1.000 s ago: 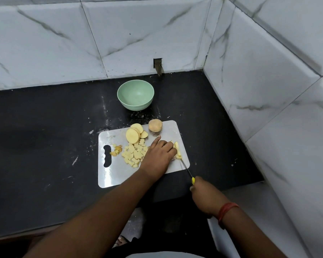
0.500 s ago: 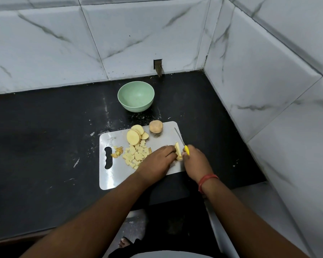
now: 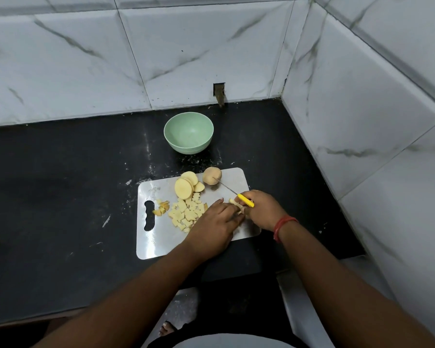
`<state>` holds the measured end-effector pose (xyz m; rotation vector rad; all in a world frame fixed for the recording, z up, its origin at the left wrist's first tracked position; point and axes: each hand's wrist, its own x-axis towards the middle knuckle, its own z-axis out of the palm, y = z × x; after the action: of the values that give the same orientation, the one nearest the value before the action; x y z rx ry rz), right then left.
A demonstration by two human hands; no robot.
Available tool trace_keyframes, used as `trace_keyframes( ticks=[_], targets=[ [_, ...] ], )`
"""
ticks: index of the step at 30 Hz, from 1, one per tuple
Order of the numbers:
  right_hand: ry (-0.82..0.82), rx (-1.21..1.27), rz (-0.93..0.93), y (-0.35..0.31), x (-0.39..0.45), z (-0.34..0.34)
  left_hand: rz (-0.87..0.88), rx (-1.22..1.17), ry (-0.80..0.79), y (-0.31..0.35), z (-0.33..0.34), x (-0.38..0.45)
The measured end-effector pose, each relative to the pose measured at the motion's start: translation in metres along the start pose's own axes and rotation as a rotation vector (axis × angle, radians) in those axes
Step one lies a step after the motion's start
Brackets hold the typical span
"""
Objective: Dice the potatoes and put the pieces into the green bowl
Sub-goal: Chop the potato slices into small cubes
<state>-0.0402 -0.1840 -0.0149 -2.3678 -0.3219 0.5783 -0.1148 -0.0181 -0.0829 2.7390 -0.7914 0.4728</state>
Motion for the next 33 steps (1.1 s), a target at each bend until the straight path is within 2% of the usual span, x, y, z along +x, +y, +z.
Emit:
trace_keyframes(
  ticks=[1,3,6,10,26,33],
  targets=[
    [0.011,0.048,0.025,0.0,0.0,-0.002,-0.046,-0.014,0.002,0.002,-0.001,-0.001],
    [0.135,0.119,0.116,0.002,-0.001,-0.005,-0.174,-0.058,0.015,0.005,-0.005,-0.001],
    [0.273,0.124,0.25,0.01,-0.006,0.004,-0.308,-0.078,-0.001,0.002,-0.008,0.0],
    [0.258,0.141,0.294,0.014,-0.011,0.023,-0.312,-0.126,-0.078,-0.001,-0.005,0.003],
    [0.327,0.013,0.177,0.004,0.004,0.023,-0.347,-0.159,-0.052,-0.002,-0.009,0.012],
    [0.312,0.029,0.158,0.002,0.003,0.021,-0.367,-0.109,-0.16,-0.006,-0.01,0.026]
  ],
)
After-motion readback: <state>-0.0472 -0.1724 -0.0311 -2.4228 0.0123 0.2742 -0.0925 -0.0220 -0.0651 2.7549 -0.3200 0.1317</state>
